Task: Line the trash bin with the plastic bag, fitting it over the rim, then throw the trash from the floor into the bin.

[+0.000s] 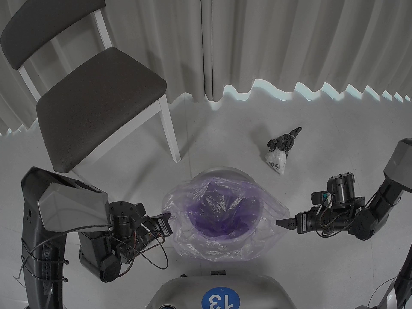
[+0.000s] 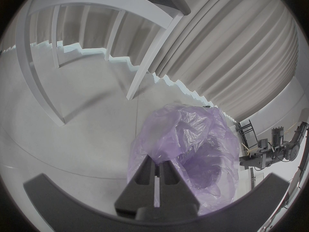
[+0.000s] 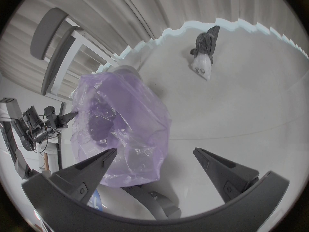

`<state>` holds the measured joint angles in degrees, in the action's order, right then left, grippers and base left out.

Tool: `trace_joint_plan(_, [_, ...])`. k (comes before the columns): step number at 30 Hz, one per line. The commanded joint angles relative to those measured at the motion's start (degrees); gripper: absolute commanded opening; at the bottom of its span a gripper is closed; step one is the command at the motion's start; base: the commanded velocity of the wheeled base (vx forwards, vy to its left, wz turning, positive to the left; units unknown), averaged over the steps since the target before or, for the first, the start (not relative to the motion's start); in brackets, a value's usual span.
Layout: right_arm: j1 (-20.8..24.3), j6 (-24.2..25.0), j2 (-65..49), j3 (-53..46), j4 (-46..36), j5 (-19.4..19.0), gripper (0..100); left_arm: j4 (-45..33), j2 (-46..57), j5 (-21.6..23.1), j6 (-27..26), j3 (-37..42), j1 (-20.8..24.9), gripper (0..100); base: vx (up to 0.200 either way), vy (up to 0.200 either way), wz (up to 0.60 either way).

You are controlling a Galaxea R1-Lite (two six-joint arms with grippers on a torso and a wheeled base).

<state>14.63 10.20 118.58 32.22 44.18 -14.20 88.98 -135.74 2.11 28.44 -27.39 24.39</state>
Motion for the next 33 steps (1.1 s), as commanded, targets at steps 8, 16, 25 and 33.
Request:
trace_joint_plan(8, [1.1,1.9,-7.8,-0.1,0.4,1.3,100,1.0,-1.6,-0.4,-0.1,-0.5,0.0,0,0.0,0.0,0.0])
trace_joint_plan(16, [9.8,3.9,-7.9,16.0,-12.5,9.6,100,1.0,-2.2,-0.4,-0.1,-0.8,0.0,0,0.0,0.0,0.0])
trace_joint_plan(25, [13.0,-3.3,-3.1,34.9,-27.7,10.0,100,1.0,-0.4,-0.4,-0.1,-0.2,-0.2,100,0.0,0.0,0.0])
trace_joint_plan(33, [13.0,-17.7,0.9,35.4,-27.2,9.8,100,1.0,0.4,-0.9,-0.2,0.0,-0.4,100,0.0,0.0,0.0])
